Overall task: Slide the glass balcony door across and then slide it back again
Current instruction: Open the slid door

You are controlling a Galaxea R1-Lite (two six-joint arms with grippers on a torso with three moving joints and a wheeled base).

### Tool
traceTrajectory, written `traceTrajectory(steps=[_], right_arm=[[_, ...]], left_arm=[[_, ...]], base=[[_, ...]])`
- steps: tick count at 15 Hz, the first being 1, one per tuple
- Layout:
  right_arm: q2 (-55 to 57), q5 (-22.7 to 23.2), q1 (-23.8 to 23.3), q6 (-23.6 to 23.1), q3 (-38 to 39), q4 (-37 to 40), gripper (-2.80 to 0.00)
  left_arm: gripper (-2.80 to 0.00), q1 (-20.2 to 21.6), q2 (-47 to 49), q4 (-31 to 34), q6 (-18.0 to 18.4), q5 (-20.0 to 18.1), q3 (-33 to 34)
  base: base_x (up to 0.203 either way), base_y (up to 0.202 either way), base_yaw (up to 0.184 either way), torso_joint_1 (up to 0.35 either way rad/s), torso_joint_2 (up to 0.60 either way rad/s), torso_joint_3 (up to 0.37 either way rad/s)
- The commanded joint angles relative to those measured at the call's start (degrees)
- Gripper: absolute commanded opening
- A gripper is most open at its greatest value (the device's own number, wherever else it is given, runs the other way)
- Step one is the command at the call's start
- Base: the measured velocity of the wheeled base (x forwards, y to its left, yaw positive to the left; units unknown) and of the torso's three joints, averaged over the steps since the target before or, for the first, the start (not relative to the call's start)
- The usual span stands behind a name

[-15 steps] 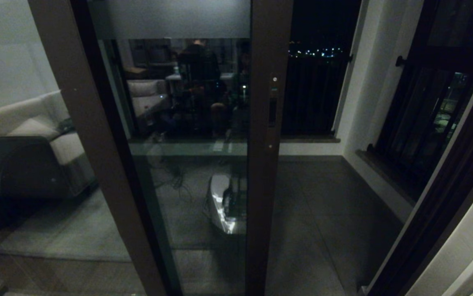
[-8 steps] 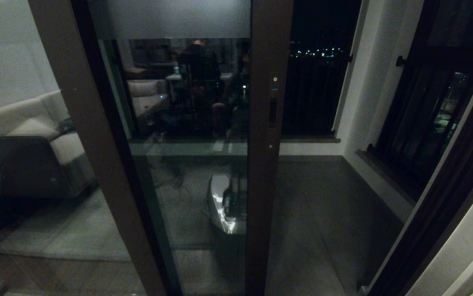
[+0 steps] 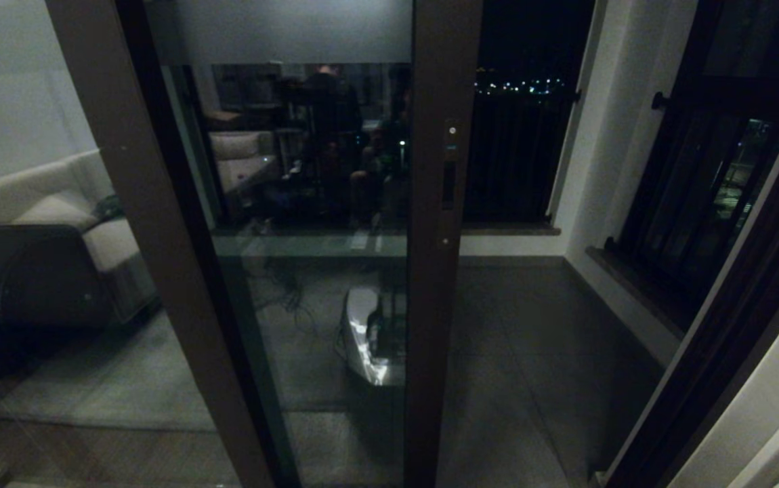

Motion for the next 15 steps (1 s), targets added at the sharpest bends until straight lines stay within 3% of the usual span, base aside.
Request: traceTrajectory(steps=[1, 3, 5, 8, 12, 15], right_arm=[[0.05, -0.01, 0.01, -0.05, -0.01, 0.06, -2.80], [0.05, -0.01, 0.01, -0.05, -0.01, 0.06, -2.80], [0.05, -0.01, 0.01, -0.05, -0.01, 0.06, -2.80], [0.05, -0.01, 0.01, -0.05, -0.01, 0.06, -2.80], [0.05, -0.01, 0.01, -0.05, -0.01, 0.06, -2.80], [0.05, -0.01, 0.01, -0.05, -0.01, 0.06, -2.80]], left_arm=[[-2.80, -9.03, 17.07, -0.84, 0.05, -0.66, -8.36], [-2.80, -21.40, 23.84, -1.51, -0.13, 2.81, -12.33], [-2.80, -28.96, 32.34, -4.02, -0.73, 9.19, -15.68], [-2.80, -31.73, 43.72, -11.53, -1.14, 12.47, -21.63], [-2.80, -34.57, 56.57, -14.63, -2.11, 13.33, -34.86], [-2.80, -35.91, 62.92, -14.94, -6.45, 13.04, -41.37]], base=[[0.000, 0.000, 0.000, 0.000, 0.00, 0.000], [0.000, 0.000, 0.000, 0.000, 0.00, 0.000], [0.000, 0.000, 0.000, 0.000, 0.00, 0.000], [0.000, 0.000, 0.000, 0.000, 0.00, 0.000], [0.000, 0.000, 0.000, 0.000, 0.00, 0.000], [0.000, 0.000, 0.000, 0.000, 0.00, 0.000]])
